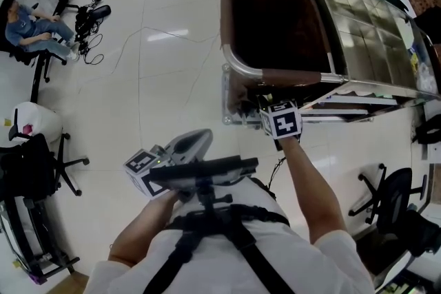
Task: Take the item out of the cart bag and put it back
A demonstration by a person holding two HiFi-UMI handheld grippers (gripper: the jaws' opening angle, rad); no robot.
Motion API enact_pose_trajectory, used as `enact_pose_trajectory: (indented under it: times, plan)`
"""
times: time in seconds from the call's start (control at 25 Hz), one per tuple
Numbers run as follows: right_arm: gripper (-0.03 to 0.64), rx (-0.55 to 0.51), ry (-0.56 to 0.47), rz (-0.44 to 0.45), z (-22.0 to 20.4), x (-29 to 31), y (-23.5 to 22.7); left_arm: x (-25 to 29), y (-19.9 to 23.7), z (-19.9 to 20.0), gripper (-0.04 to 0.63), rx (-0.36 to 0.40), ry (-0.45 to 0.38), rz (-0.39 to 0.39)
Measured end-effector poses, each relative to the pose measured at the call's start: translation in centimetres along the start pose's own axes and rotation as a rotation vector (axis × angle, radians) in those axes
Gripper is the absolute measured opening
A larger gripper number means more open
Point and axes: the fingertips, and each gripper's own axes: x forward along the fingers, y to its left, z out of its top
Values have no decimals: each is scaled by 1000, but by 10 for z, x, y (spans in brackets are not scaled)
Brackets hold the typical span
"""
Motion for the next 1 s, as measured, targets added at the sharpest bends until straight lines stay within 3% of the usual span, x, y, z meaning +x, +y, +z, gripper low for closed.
enact_pose_trajectory:
  times: [1.0]
  plan:
    - [110, 1, 40, -8, -4, 13, 2, -1, -2, 0, 0, 4, 11, -4]
